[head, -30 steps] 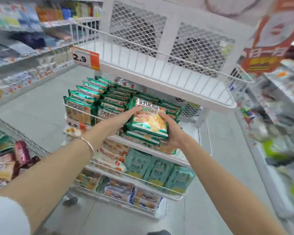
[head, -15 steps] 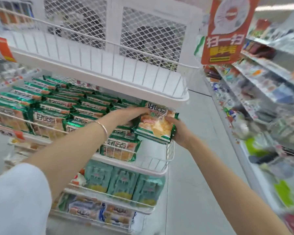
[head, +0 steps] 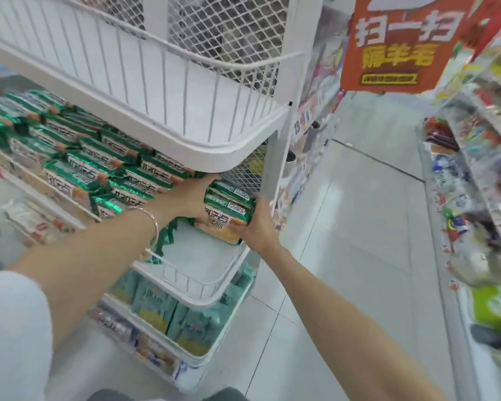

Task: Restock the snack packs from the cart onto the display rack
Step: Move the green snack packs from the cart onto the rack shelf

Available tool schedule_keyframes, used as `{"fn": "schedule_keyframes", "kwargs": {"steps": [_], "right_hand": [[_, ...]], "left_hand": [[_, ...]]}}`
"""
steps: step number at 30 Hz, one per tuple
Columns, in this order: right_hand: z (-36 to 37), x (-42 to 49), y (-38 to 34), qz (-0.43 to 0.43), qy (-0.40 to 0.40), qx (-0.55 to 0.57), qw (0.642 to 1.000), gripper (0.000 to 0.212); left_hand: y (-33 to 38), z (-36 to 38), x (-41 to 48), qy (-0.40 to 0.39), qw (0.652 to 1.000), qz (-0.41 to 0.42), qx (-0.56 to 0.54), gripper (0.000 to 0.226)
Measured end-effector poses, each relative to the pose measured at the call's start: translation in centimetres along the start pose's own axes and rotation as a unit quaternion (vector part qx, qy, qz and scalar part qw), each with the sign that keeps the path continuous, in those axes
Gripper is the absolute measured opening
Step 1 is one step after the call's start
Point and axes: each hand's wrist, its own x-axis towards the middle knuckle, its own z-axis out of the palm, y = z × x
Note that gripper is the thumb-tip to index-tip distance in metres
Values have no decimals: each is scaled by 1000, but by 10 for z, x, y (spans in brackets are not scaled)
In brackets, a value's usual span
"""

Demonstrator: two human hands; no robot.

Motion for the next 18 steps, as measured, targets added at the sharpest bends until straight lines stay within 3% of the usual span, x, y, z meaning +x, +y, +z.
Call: {"fn": "schedule_keyframes", "kwargs": {"steps": [5, 10, 15, 18], "right_hand": [[0, 20, 14, -27, -18, -198, 980, 85], [0, 32, 13, -149, -102, -279, 943, 80], [-5, 52, 11, -109, -164, -385, 901, 98], [-5, 63, 10, -107, -138, -451, 875, 99]], "left_hand": [[22, 14, -16, 71, 973, 8, 219, 126], [24, 22, 6, 74, 955, 41, 284, 126], [32, 19, 28, 52, 949, 16, 311, 133], [38, 20, 36, 61, 937, 11, 343, 130]]}}
